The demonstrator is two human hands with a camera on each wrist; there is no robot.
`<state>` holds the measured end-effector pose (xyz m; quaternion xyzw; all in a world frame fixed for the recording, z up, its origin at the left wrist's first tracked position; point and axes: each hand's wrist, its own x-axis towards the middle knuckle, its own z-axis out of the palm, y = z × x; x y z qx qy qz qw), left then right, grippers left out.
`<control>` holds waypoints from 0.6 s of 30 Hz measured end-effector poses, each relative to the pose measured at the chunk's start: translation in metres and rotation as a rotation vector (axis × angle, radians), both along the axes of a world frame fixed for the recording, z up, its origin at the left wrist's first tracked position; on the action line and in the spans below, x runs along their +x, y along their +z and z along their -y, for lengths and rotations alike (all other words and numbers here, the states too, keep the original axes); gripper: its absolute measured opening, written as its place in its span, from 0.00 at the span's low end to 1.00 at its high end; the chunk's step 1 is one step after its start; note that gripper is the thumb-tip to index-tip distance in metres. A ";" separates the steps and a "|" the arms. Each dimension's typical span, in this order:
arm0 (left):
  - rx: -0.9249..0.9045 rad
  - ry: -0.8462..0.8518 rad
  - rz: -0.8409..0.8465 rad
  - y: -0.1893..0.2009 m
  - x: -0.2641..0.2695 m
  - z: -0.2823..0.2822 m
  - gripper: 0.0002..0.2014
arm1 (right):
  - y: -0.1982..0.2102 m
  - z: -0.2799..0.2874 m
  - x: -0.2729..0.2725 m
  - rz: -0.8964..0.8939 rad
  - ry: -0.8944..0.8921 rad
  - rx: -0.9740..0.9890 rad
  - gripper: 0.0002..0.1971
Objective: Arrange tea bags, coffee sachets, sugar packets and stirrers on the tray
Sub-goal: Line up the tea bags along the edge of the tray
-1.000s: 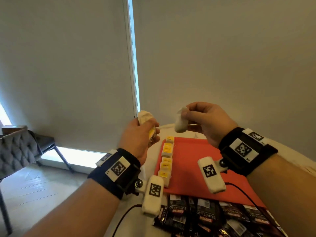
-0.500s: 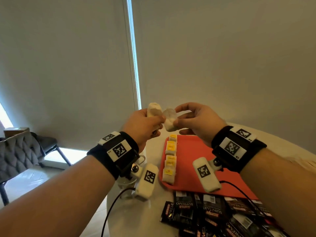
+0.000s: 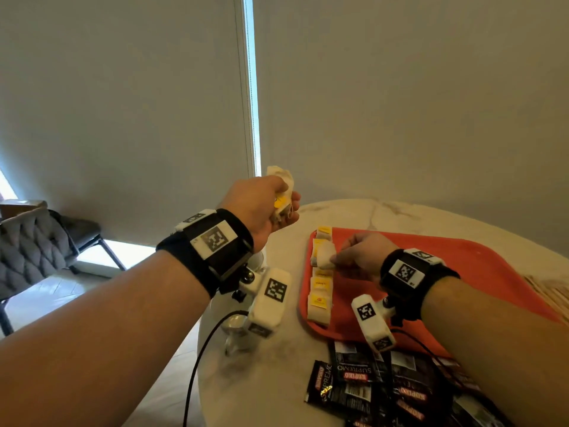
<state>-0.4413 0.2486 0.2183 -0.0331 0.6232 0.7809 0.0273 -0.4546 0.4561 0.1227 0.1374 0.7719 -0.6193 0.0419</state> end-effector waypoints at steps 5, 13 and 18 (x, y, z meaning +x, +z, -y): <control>0.006 -0.002 0.009 -0.005 -0.007 -0.001 0.07 | -0.006 0.005 -0.009 0.043 0.011 0.036 0.12; 0.008 -0.030 0.005 -0.006 -0.005 -0.005 0.05 | -0.010 0.007 -0.011 0.086 0.051 0.161 0.07; 0.029 -0.074 0.034 -0.008 -0.001 -0.007 0.06 | -0.007 0.008 -0.010 0.096 0.088 0.230 0.03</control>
